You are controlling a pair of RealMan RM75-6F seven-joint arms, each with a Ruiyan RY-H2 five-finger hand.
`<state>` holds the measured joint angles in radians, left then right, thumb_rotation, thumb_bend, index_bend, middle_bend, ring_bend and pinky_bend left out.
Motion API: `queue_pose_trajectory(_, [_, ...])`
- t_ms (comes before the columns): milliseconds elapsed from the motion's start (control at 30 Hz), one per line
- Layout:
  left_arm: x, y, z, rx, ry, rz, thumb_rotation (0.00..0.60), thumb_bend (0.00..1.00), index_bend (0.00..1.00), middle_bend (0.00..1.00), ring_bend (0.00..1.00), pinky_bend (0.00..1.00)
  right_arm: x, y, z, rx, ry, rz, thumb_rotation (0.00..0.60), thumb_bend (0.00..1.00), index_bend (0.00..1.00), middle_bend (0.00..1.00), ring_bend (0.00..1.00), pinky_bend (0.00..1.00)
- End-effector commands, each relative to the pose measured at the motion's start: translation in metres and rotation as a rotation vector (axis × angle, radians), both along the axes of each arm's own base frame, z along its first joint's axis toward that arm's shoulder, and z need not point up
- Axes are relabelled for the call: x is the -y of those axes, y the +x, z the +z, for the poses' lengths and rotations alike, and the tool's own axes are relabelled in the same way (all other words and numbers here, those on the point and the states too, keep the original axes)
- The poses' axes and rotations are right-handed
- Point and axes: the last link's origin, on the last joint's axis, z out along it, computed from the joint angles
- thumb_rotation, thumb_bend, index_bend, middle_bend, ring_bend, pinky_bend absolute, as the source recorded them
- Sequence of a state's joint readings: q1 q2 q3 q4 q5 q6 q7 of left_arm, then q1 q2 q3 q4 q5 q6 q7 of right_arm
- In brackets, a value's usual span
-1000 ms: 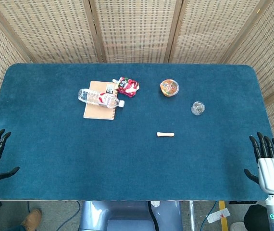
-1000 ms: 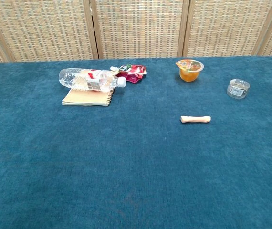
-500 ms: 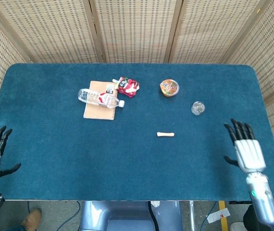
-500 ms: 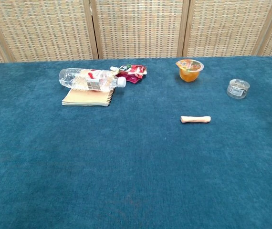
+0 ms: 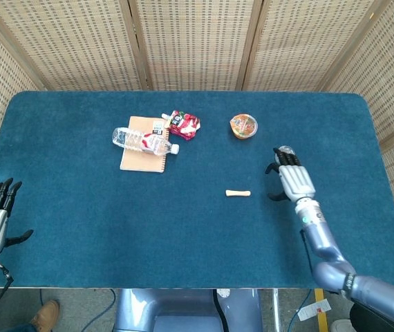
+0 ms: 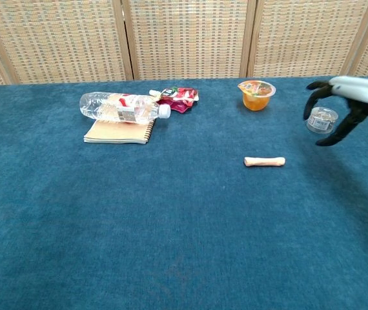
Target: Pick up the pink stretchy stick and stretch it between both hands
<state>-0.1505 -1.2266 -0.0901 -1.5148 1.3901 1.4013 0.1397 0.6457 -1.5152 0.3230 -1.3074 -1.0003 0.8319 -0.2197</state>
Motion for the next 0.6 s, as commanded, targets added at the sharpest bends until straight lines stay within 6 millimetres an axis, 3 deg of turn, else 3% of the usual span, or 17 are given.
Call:
queue_pose_trajectory(33, [-0.001, -0.001, 0.000, -0.001, 0.001, 0.005, 0.600, 0.00, 0.00, 0.00, 0.00, 0.00, 0.005, 0.004, -0.022, -0.005, 0.041, -0.011, 0.600, 0.37, 0.45, 0.04, 0.00, 0.00])
queue_pose_trajectory(267, [-0.002, -0.002, -0.001, -0.001, 0.001, 0.013, 0.600, 0.00, 0.00, 0.00, 0.00, 0.00, 0.005, 0.007, -0.043, -0.020, 0.071, -0.005, 0.600, 0.45, 0.46, 0.05, 0.00, 0.00])
queue_pose_trajectory(600, [-0.004, -0.004, -0.002, -0.006, -0.002, 0.022, 0.600, 0.00, 0.00, 0.00, 0.00, 0.00, 0.005, 0.014, -0.056, 0.007, 0.098, -0.003, 0.600, 0.50, 0.47, 0.06, 0.00, 0.00])
